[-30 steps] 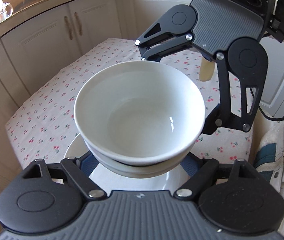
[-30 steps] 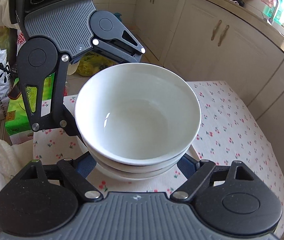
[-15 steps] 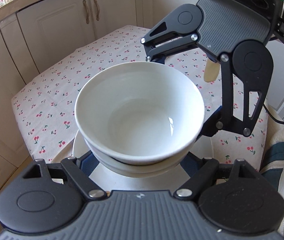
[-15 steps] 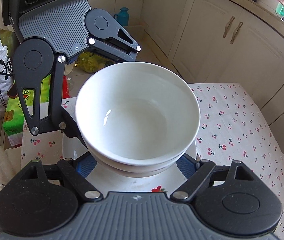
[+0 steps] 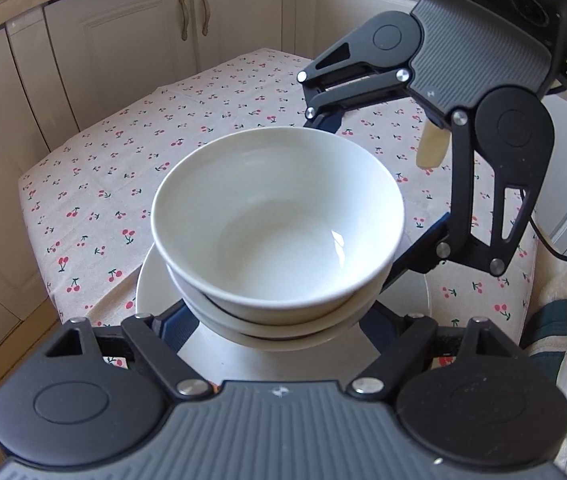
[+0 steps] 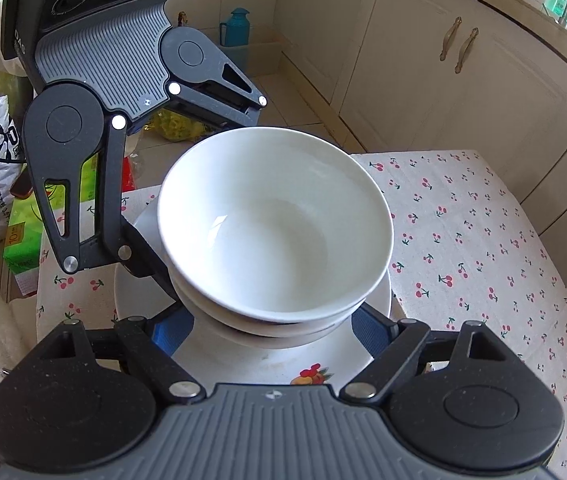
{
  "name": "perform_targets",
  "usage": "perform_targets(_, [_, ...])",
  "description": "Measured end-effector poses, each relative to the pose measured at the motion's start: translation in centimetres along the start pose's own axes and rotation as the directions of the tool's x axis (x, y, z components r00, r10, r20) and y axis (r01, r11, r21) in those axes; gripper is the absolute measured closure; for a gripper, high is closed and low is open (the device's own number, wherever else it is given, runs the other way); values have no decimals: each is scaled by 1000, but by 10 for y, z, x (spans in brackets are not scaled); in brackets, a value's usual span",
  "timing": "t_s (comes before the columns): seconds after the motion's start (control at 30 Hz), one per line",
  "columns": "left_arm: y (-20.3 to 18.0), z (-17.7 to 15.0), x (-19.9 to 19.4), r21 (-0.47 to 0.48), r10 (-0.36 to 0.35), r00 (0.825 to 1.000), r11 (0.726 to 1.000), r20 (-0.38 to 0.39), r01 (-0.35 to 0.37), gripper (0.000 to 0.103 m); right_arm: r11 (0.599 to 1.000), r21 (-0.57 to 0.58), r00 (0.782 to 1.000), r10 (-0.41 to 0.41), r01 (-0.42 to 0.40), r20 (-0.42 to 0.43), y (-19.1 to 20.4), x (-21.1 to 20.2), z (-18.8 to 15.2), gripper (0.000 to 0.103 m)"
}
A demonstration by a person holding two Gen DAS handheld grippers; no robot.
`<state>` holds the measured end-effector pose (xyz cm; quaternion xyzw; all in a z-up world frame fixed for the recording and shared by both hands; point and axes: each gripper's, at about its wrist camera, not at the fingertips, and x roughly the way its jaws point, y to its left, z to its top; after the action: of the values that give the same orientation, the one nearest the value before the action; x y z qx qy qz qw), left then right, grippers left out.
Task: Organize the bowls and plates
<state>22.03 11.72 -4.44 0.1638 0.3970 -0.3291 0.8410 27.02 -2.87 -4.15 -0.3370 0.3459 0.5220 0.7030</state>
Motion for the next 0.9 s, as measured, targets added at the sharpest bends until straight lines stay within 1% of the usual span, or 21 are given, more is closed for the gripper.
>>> perform_targets(0.1, [-2, 0, -1, -13, 31, 1000, 999, 0, -31, 15, 1000, 31, 1000, 4, -5, 19, 0, -5, -2, 8])
perform_targets(0.13, [-3, 0, -4, -23, 38, 999, 999, 5, -37, 14, 999, 39, 1000, 0, -1, 26, 1, -8, -2, 3])
perform_targets(0.2, [-7, -3, -10, -34, 54, 998, 998, 22, -53, 10, 999, 48, 999, -20, 19, 33, 5, -13, -6, 2])
perform_targets(0.23, [-10, -5, -14, -33, 74, 997, 997, 30, -73, 8, 998, 52, 999, -30, 29, 32, 7, -15, -7, 2])
perform_targets(0.3, [-18, -9, -22, -41, 123, 991, 992, 46, -121, 8, 995, 65, 997, -75, 73, 26, 13, -21, -11, 1])
perform_targets(0.37, [-28, -13, -32, -62, 153, 987, 987, 57, -149, 7, 989, 87, 993, -119, 116, 25, 19, -30, -15, 0])
perform_targets(0.43, [-40, -15, -42, -80, 200, 977, 978, 69, -194, 7, 978, 133, 986, -165, 160, 26, 24, -40, -20, 0])
perform_targets(0.5, [-57, -17, -53, -85, 259, 961, 964, 99, -252, 5, 956, 204, 976, -218, 209, 23, 27, -51, -25, 0])
perform_targets(0.53, [-65, -18, -58, -99, 278, 953, 959, 121, -267, 1, 936, 257, 968, -251, 240, 13, 28, -57, -28, 0])
perform_targets(0.63, [-88, -18, -73, -172, 309, 935, 944, 176, -280, 1, 861, 407, 939, -344, 305, 23, 36, -80, -39, 0])
perform_targets(0.67, [-95, -18, -77, -194, 328, 924, 937, 196, -291, 1, 833, 447, 926, -376, 325, 28, 41, -87, -44, 0])
perform_targets(0.7, [-104, -18, -82, -220, 356, 907, 925, 223, -309, 1, 800, 489, 910, -414, 348, 30, 48, -94, -50, 0])
perform_targets(0.73, [-111, -18, -85, -255, 392, 889, 908, 236, -332, 1, 767, 524, 892, -450, 371, 27, 54, -99, -55, 0])
perform_targets(0.77, [-118, -16, -87, -296, 431, 874, 885, 223, -361, 1, 725, 564, 872, -489, 395, 18, 60, -105, -61, 0])
perform_targets(0.8, [-123, -14, -88, -331, 466, 862, 860, 198, -389, 1, 684, 600, 856, -516, 415, -4, 66, -108, -68, 0])
perform_targets(0.87, [-136, -11, -91, -416, 544, 823, 794, 163, -443, 1, 598, 668, 829, -557, 443, -51, 77, -115, -78, 0])
perform_targets(0.9, [-141, -10, -93, -447, 567, 809, 771, 158, -453, 1, 567, 689, 818, -572, 451, -65, 84, -118, -83, 0])
